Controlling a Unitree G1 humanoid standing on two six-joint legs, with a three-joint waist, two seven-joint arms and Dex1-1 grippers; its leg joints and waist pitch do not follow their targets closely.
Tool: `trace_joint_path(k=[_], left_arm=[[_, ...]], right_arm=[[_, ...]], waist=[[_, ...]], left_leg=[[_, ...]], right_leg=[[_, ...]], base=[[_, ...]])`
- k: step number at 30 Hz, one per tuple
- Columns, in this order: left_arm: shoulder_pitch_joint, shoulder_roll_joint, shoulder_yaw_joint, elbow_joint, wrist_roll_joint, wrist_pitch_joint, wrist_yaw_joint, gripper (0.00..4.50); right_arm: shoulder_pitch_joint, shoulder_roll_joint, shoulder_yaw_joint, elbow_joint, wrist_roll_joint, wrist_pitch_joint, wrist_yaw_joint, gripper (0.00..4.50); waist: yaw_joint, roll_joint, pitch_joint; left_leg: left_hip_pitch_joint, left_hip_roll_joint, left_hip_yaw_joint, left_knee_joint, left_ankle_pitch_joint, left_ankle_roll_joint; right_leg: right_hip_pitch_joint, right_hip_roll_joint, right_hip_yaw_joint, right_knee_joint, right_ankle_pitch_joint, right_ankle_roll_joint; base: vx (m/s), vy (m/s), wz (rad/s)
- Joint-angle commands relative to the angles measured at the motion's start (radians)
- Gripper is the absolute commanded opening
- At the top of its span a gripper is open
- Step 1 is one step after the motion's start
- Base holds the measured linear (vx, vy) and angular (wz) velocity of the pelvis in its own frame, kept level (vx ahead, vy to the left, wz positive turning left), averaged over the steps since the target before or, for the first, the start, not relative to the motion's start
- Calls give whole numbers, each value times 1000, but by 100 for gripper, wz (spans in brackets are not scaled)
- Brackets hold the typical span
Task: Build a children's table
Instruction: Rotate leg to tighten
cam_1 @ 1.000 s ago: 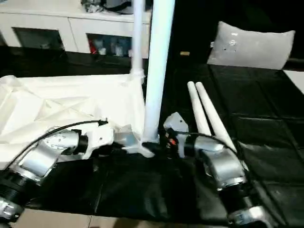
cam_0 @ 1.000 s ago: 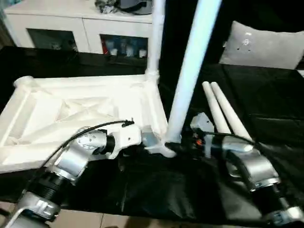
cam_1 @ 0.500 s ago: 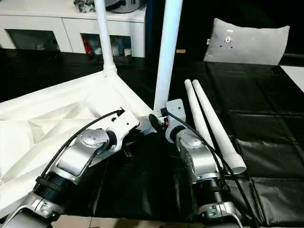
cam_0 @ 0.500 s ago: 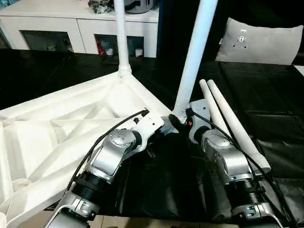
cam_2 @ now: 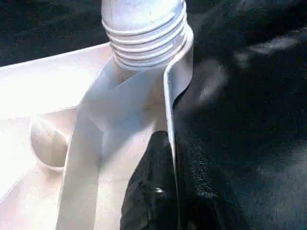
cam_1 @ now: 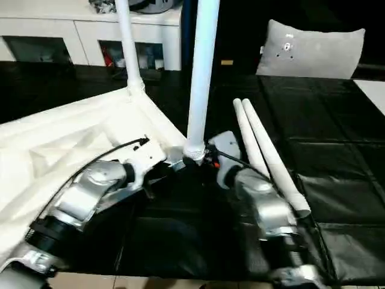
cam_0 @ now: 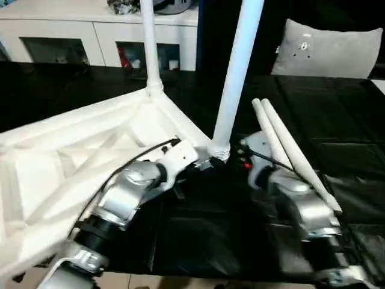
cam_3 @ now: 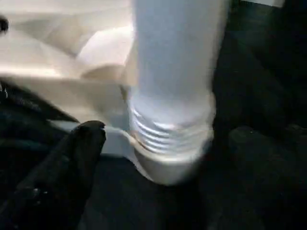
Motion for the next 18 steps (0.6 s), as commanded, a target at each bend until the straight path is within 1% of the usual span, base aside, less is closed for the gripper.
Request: trace_joint_path(k=[1,2,3,4,5,6,7,8,9,10,11,12,13,14,17,18], left_arm=[[-9,26,-6,17,10,-25,-32,0],[-8,37,-10,20,9,-33,-46,0],[-7,61,-18,29,3,-61,-84,0],[-5,77,-25,31,-2,-81,-115,0],[-5,79,-26,32,-3,-82,-118,0],[-3,103,-38,39,-12,-126,-163,0],[-1,115,-46,43,-19,-171,-195,0],[-1,116,-46,43,-20,-173,-196,0],[0,142,-63,49,-27,-233,-257,0],[-1,153,-70,52,-25,-251,-273,0],[-4,164,-79,57,-22,-274,-295,0],[-6,179,-91,60,-29,-303,-344,0],[-7,182,-95,59,-34,-312,-362,0],[-7,186,-99,56,-38,-319,-378,0],[-6,193,-106,49,-45,-328,-406,0],[-8,202,-122,44,-46,-351,-438,0]], right_arm=[[1,-37,11,-13,8,-26,64,443],[0,-59,12,-10,8,-36,88,443],[0,-107,13,-11,25,-51,163,443],[0,-131,15,-16,40,-50,212,443],[0,-133,15,-16,41,-50,215,443],[1,-167,20,-23,59,-53,285,443],[0,-182,24,-26,63,-55,316,443],[0,-183,24,-26,63,-55,318,443],[-6,-203,38,-22,61,-75,362,443],[-9,-207,43,-21,57,-85,373,443],[-11,-213,52,-19,54,-101,388,443],[-17,-225,75,-13,44,-134,423,443],[-19,-228,82,-8,40,-146,433,443],[-22,-231,88,-3,36,-155,440,443],[-28,-233,96,9,32,-175,452,443],[-37,-233,106,22,30,-187,478,443]], waist=[[7,0,-63],[7,-2,-62],[10,-4,-62],[9,-8,-61],[11,-6,-61],[11,-10,-59],[12,-10,-59],[13,-9,-59],[13,-12,-59],[17,-9,-60],[17,-11,-60],[17,-11,-60],[21,-9,-61],[22,-8,-60],[35,-10,-61],[39,-10,-61]], left_leg=[[-17,21,3,-59,-31,80],[-17,21,4,-59,-35,82],[-17,21,5,-58,-57,89],[-17,22,6,-58,-57,91],[-16,22,5,-59,-59,95],[-15,23,6,-59,-67,101],[-16,23,5,-59,-71,103],[-16,23,5,-59,-72,104],[-15,24,6,-59,-66,105],[-14,26,5,-59,-67,105],[-13,26,6,-59,-65,104],[-13,28,7,-60,-63,101],[-9,29,7,-59,-63,100],[-8,30,8,-59,-63,99],[-7,31,9,-59,-49,94],[-6,31,9,-60,-49,93]], right_leg=[[75,-66,42,-59,-48,-230],[75,-66,43,-60,-51,-232],[76,-68,42,-62,-81,-234],[77,-68,43,-63,-87,-232],[76,-68,43,-63,-94,-233],[73,-68,42,-66,-117,-232],[74,-69,42,-66,-129,-230],[74,-69,42,-66,-138,-228],[72,-69,42,-67,-142,-224],[70,-71,42,-66,-152,-223],[69,-70,43,-66,-149,-223],[68,-69,42,-63,-138,-227],[66,-71,42,-62,-135,-230],[65,-71,43,-61,-131,-233],[65,-71,44,-57,-106,-240],[65,-71,43,-55,-103,-241]], base=[[0,0,0],[0,0,0],[0,0,0],[0,0,0],[0,0,0],[0,0,0],[0,0,0],[0,0,0],[0,0,0],[0,0,0],[0,0,0],[0,0,0],[0,0,0],[0,0,0],[0,0,0],[0,0,0]])
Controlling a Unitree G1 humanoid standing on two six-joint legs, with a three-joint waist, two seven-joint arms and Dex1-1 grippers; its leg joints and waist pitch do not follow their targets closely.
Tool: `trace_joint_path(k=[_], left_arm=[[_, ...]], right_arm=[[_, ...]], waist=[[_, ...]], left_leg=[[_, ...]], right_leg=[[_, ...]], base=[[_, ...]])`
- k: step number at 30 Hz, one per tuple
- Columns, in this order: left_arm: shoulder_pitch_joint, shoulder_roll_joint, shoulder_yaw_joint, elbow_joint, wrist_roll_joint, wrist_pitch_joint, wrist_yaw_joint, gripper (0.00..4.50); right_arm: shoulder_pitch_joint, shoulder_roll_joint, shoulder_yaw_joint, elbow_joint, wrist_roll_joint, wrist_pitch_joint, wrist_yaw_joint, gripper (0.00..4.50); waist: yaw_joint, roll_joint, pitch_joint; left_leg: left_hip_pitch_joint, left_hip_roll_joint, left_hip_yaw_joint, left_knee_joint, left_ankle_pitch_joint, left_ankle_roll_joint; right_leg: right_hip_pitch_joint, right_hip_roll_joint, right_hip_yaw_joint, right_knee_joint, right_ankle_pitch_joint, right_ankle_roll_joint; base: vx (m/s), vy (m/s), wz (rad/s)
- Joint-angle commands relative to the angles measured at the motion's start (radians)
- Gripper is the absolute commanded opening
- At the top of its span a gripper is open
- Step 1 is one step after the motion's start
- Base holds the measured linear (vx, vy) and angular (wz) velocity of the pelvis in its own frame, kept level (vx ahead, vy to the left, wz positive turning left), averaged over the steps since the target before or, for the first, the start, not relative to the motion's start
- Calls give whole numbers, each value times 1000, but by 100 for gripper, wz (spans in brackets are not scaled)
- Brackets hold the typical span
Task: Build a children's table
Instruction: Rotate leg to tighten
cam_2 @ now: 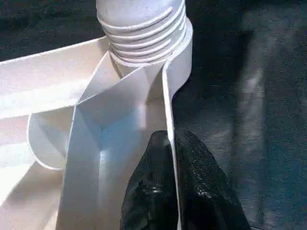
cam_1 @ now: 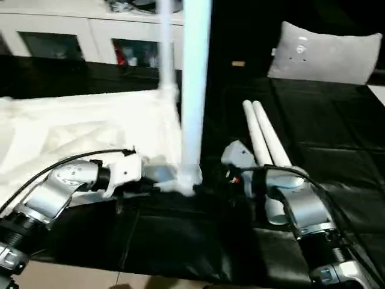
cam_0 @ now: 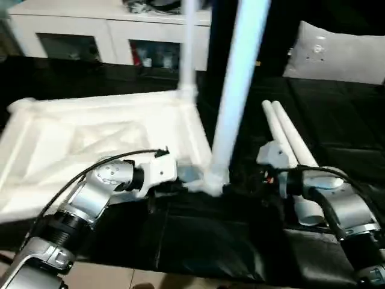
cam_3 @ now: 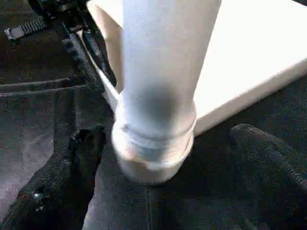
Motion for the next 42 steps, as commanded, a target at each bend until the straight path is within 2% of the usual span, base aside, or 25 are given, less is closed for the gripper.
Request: trace_joint_path(k=[1,8,9,13,22,29,32,36,37,38,40,41,42], left_arm=[[-10,10,-61,-11,22,-39,-62,0],[-22,14,-76,11,30,-90,-103,0],[-23,16,-81,9,30,-95,-112,0],[-22,16,-84,5,27,-98,-118,0],[-24,15,-87,14,29,-110,-127,0],[-21,15,-80,18,23,-103,-123,0],[-13,6,-64,4,6,-66,-110,0],[6,-56,-5,-42,-28,91,9,0],[6,-56,-5,-42,-28,91,9,0],[9,-85,11,-46,-23,127,69,0],[8,-109,22,-45,-15,152,117,0],[2,-154,40,-44,-1,205,202,0],[1,-156,41,-44,0,207,205,0]], right_arm=[[-22,-13,8,14,-5,-21,37,443],[-30,-11,32,23,28,-11,116,428],[-34,-8,36,30,31,-10,124,400],[-43,0,39,47,27,-14,134,380],[-55,18,52,74,19,-22,140,294],[-42,30,59,62,24,-11,144,271],[-22,39,57,35,39,25,130,268],[13,130,23,-25,50,135,-52,267],[13,130,23,-25,50,135,-52,267],[17,182,5,-19,28,151,-160,267],[14,217,-9,-8,14,164,-233,267],[8,276,-35,6,5,193,-341,266],[8,278,-36,6,4,194,-345,266]], waist=[[-3,-9,-62],[1,-11,-63],[1,-11,-64],[0,-12,-64],[1,-13,-65],[0,-13,-65],[-1,-13,-65],[-4,-8,-61],[-7,-11,-57],[-7,-9,-57],[-17,-9,-56],[-21,-10,-55],[-28,-8,-54]], left_leg=[[-8,30,7,-62,-58,85],[-9,30,7,-61,-56,80],[-9,30,7,-60,-52,82],[-11,30,7,-60,-50,79],[-11,28,7,-58,-40,78],[-11,28,7,-58,-46,74],[-11,28,7,-58,-41,74],[-10,30,6,-63,-54,56],[-11,26,5,-65,-84,41],[-8,24,5,-66,-107,33],[-8,22,1,-71,-132,7],[-9,22,2,-72,-130,1],[-8,21,3,-72,-138,-5]], right_leg=[[67,-70,43,-56,-109,-239],[68,-70,43,-55,-113,-230],[70,-70,43,-54,-107,-230],[70,-71,43,-54,-106,-234],[70,-69,42,-52,-96,-233],[71,-69,42,-53,-113,-228],[70,-68,42,-52,-110,-227],[68,-68,43,-56,-128,-223],[69,-68,41,-65,-191,-207],[69,-70,41,-70,-239,-194],[67,-69,40,-80,-350,-146],[67,-68,41,-80,-356,-140],[62,-65,41,-84,-360,-138]], base=[[0,0,0],[0,0,0],[0,0,0],[0,0,0],[0,0,0],[0,0,0],[0,0,0],[0,0,0],[0,0,0],[0,0,0],[0,0,0],[0,0,0],[0,0,0]])
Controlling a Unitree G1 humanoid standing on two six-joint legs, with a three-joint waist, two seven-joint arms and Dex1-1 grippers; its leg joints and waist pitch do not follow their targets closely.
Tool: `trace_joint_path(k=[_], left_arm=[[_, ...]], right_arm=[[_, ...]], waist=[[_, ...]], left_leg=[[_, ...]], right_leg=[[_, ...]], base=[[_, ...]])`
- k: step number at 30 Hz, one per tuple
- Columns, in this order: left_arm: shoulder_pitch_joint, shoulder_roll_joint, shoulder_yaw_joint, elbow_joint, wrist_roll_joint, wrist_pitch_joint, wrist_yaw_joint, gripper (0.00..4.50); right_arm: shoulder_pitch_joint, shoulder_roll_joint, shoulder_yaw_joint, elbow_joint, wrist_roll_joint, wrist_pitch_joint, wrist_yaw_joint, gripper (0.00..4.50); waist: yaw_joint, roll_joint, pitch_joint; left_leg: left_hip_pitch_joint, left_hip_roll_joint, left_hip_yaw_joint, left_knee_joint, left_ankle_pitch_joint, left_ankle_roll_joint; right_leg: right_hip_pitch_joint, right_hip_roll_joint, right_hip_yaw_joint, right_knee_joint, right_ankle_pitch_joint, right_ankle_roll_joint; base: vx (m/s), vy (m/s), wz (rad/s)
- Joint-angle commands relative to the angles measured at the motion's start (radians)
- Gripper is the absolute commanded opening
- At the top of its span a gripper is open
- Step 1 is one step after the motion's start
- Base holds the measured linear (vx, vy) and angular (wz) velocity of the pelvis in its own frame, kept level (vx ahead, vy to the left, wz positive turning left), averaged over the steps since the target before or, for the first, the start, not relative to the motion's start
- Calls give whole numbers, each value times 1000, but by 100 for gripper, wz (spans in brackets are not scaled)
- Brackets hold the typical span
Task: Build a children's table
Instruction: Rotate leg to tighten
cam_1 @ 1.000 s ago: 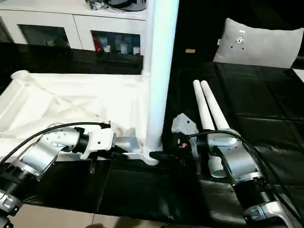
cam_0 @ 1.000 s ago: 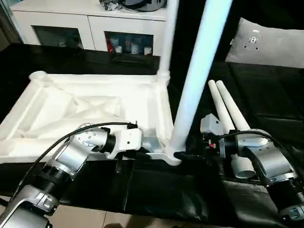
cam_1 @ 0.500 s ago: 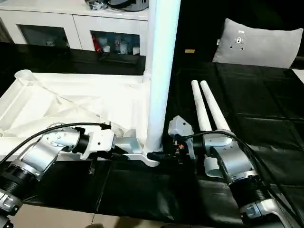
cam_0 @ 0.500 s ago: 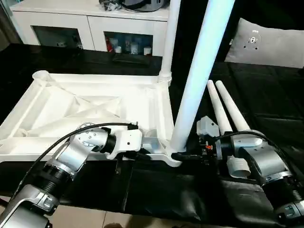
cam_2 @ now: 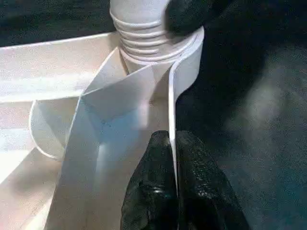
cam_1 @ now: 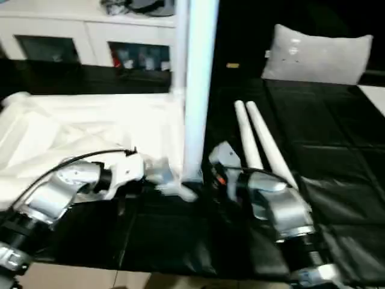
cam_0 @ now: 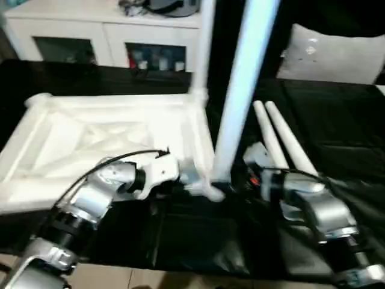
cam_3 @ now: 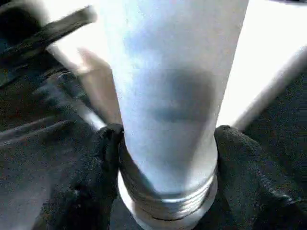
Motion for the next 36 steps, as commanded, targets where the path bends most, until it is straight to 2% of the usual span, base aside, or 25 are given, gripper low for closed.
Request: trace_joint_path(k=[1,4,5,6,8,9,11,12,13,16,21,23,26,27,30,31,32,34,36], left_arm=[[-11,-87,3,-34,-6,73,130,0],[-29,-171,34,-37,21,165,266,0],[-30,-174,35,-37,22,167,272,0],[-49,-223,48,-29,45,205,360,0],[-67,-262,63,-18,55,223,426,0],[-71,-269,65,-18,58,225,436,0],[-72,-269,64,-20,61,226,435,0],[-72,-257,55,-21,68,216,420,0],[-69,-248,50,-24,71,212,411,0],[-57,-218,42,-38,76,207,385,0],[-40,-146,25,-36,64,145,300,0],[-39,-140,22,-35,62,136,292,0],[-32,-97,2,-31,53,87,226,0],[-27,-65,-13,-32,48,53,176,0],[-14,3,-50,-37,37,-28,58,0],[-14,3,-50,-37,37,-28,58,0],[-8,44,-77,-39,37,-77,-13,0],[-7,66,-91,-37,39,-105,-49,0],[-7,90,-105,-33,30,-145,-108,0]], right_arm=[[-20,78,12,8,-1,45,-124,266],[-25,146,-10,25,-43,69,-279,266],[-26,148,-11,26,-45,71,-286,266],[-35,186,-27,47,-74,81,-388,266],[-44,203,-36,74,-95,42,-446,266],[-43,207,-43,76,-94,27,-452,301],[-43,209,-47,75,-93,25,-456,336],[-42,211,-61,67,-78,28,-448,347],[-41,207,-63,63,-76,23,-440,347],[-33,183,-59,50,-79,-1,-405,385],[-12,89,-33,14,-69,-71,-264,430],[-10,81,-30,14,-69,-74,-252,445],[-3,16,-15,13,-60,-101,-137,445],[2,-32,1,8,-55,-122,-57,445],[0,-105,3,2,-19,-130,73,445],[0,-105,3,2,-19,-130,73,445],[-2,-141,11,-5,3,-127,146,445],[-4,-160,17,-9,13,-122,190,445],[-5,-187,36,-15,16,-129,248,445]], waist=[[5,-5,-54],[1,-5,-54],[0,-4,-54],[0,-4,-54],[0,-3,-56],[4,-2,-58],[7,-3,-60],[8,-2,-62],[8,0,-63],[5,1,-63],[0,3,-60],[0,3,-60],[2,5,-60],[5,5,-61],[13,2,-62],[14,2,-62],[15,0,-61],[20,3,-61],[26,-1,-60]], left_leg=[[-17,18,0,-73,-146,7],[-17,18,1,-73,-147,11],[-16,18,1,-73,-141,13],[-17,18,1,-73,-138,15],[-14,16,3,-71,-130,14],[-17,17,2,-71,-119,21],[-21,16,2,-69,-96,35],[-22,15,2,-69,-87,40],[-24,16,1,-68,-71,47],[-26,16,2,-67,-62,59],[-27,17,2,-66,-98,66],[-26,18,3,-66,-100,67],[-24,21,1,-67,-105,69],[-23,22,2,-66,-96,71],[-25,22,2,-63,-87,90],[-25,24,2,-64,-83,93],[-24,23,3,-63,-87,95],[-22,27,2,-64,-92,97],[-20,28,4,-64,-90,92]], right_leg=[[63,-67,39,-89,-383,-130],[59,-65,40,-91,-378,-132],[56,-64,41,-91,-362,-132],[57,-65,41,-91,-356,-133],[55,-63,41,-91,-337,-137],[58,-64,41,-87,-295,-146],[62,-64,42,-82,-229,-156],[63,-64,42,-80,-211,-159],[65,-64,42,-76,-176,-166],[68,-62,41,-71,-115,-188],[69,-66,40,-78,-167,-191],[67,-65,41,-78,-175,-190],[65,-66,40,-77,-178,-195],[65,-65,40,-75,-158,-202],[68,-66,40,-70,-120,-216],[67,-68,40,-68,-118,-221],[66,-67,38,-70,-127,-222],[64,-69,39,-69,-138,-225],[62,-68,39,-68,-142,-225]], base=[[0,0,0],[0,0,0],[0,0,0],[0,0,0],[0,0,0],[0,0,0],[0,0,0],[0,0,0],[0,0,0],[0,0,0],[0,0,0],[0,0,0],[0,0,0],[0,0,0],[0,0,0],[0,0,0],[0,0,0],[0,0,0],[0,0,0]])
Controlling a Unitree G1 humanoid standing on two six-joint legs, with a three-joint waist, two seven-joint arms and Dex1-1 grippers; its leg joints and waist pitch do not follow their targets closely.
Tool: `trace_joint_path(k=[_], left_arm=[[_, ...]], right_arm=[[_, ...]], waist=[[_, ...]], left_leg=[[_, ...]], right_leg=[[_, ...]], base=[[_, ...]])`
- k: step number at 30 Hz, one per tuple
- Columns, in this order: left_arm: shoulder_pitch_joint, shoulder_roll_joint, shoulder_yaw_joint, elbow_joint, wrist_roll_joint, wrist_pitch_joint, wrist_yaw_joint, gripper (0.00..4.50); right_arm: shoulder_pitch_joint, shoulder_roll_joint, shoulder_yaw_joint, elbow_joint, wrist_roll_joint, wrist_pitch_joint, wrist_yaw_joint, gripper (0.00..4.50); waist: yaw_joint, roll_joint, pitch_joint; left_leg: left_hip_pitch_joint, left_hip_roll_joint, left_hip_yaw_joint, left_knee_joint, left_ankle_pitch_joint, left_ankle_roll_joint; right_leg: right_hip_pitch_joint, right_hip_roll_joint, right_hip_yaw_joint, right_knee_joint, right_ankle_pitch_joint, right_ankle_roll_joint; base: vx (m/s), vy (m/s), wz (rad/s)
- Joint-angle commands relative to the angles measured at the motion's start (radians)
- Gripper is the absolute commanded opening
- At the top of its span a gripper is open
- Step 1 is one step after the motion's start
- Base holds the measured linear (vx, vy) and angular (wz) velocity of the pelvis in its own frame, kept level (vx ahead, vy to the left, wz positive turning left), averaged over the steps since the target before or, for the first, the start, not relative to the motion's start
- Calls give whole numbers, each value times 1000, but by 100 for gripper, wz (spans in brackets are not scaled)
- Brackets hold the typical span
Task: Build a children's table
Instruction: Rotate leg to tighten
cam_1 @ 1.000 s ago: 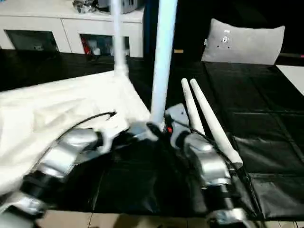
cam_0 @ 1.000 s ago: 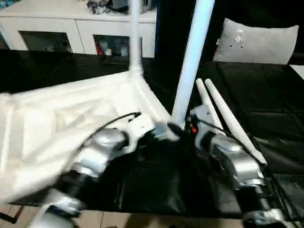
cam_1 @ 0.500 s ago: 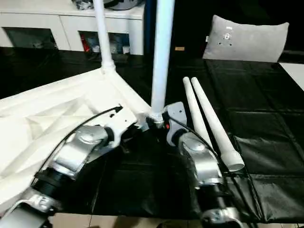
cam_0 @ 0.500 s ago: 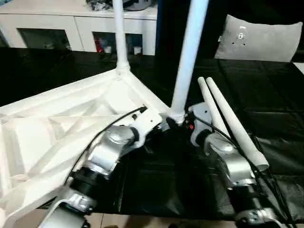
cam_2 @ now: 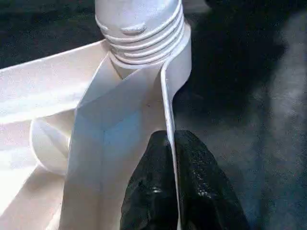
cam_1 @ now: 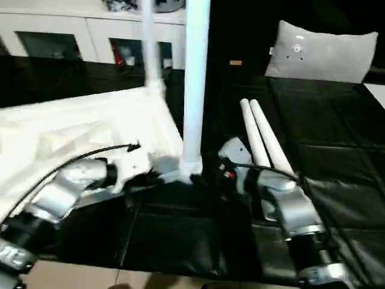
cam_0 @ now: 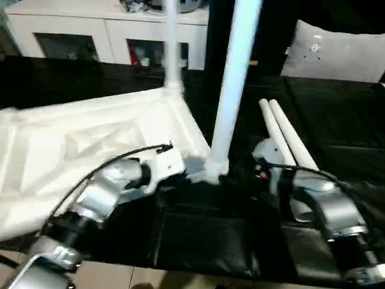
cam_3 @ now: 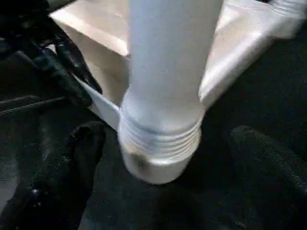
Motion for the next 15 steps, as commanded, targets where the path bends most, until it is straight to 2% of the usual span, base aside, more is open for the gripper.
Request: trace_joint_path(k=[1,4,5,7,11,15], left_arm=[[2,24,-59,-11,5,-64,-104,0],[-1,32,-63,-7,0,-75,-124,0],[-5,40,-71,-2,-1,-93,-144,0],[-12,48,-80,5,-1,-120,-168,0],[-27,50,-85,25,-5,-158,-202,0],[-37,46,-89,36,-2,-173,-212,0]], right_arm=[[-7,-25,31,-19,5,-25,68,445],[-12,-31,38,-13,0,-45,74,445],[-15,-33,48,-5,-7,-64,85,445],[-17,-35,62,1,-16,-88,102,445],[-16,-38,83,2,-14,-97,147,445],[-24,-26,86,23,-3,-88,157,409]], waist=[[2,-3,-63],[6,-4,-62],[6,-8,-62],[8,-6,-63],[9,-10,-63],[12,-9,-66]], left_leg=[[-3,29,8,-63,-96,82],[-4,30,8,-65,-101,69],[-4,29,9,-65,-102,64],[-5,28,8,-65,-100,59],[-5,27,8,-64,-100,62],[-7,28,8,-63,-79,64]], right_leg=[[66,-70,44,-64,-154,-221],[66,-71,44,-63,-162,-218],[67,-71,44,-64,-169,-215],[68,-72,44,-64,-181,-207],[67,-71,43,-65,-194,-197],[69,-71,43,-59,-157,-206]], base=[[0,0,0],[0,0,0],[0,0,0],[0,0,0],[0,0,0],[0,0,0]])
